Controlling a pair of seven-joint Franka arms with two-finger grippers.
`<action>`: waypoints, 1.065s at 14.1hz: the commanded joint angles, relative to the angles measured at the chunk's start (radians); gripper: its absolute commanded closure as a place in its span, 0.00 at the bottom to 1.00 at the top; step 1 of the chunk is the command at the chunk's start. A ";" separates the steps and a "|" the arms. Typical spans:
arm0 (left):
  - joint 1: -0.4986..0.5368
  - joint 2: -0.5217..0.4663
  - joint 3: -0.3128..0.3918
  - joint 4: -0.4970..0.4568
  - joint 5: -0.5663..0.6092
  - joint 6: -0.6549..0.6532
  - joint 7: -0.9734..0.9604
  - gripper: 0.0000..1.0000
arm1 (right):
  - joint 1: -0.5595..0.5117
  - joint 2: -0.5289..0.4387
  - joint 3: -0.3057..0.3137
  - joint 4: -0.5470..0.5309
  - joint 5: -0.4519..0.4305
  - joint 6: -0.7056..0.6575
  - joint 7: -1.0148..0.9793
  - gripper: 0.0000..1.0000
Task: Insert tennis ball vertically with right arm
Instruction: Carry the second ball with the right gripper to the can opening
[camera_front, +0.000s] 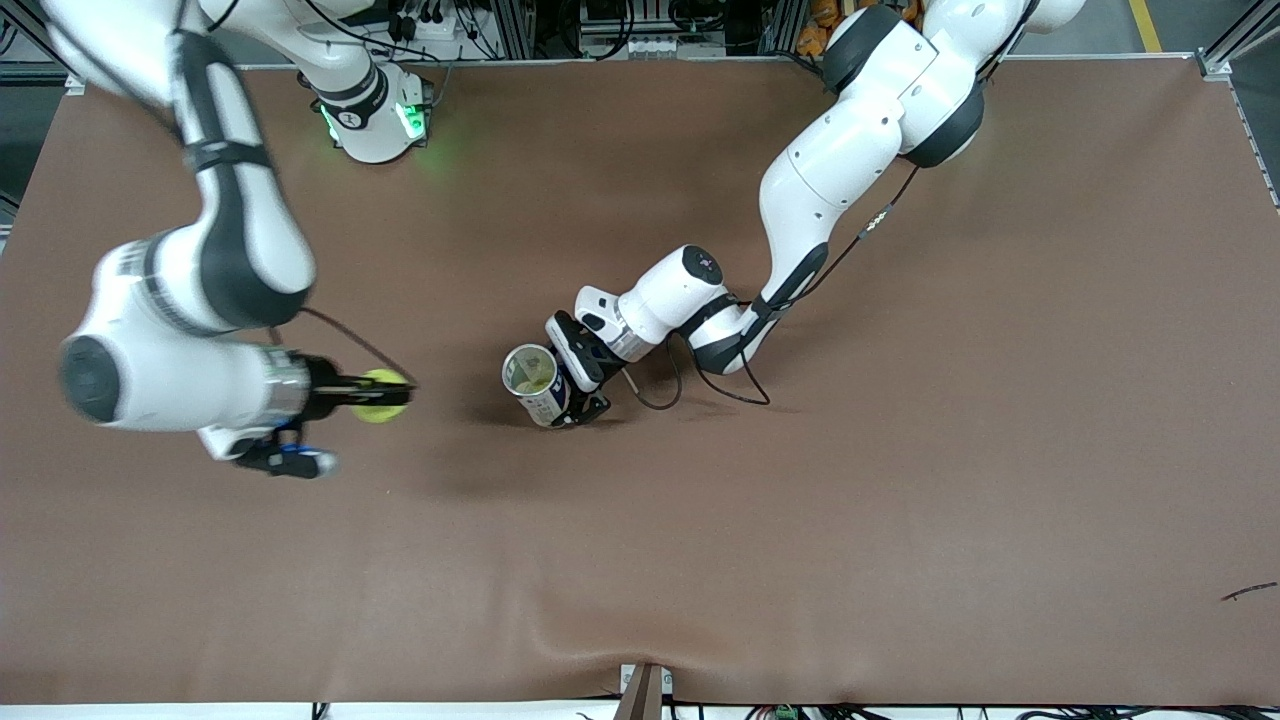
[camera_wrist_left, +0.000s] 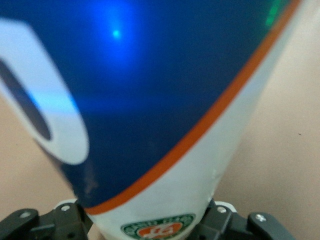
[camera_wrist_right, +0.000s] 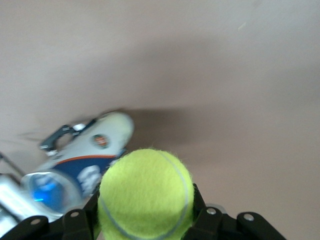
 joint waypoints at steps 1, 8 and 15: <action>-0.007 0.004 0.010 0.010 -0.007 0.004 0.006 0.20 | 0.078 0.024 -0.012 0.047 0.082 0.018 0.198 0.64; -0.005 0.004 0.010 0.009 -0.005 0.009 0.006 0.20 | 0.214 0.073 -0.012 0.045 0.080 0.120 0.404 0.62; -0.002 0.004 0.010 0.009 -0.005 0.009 0.006 0.20 | 0.200 0.072 -0.014 0.034 0.080 0.109 0.393 0.00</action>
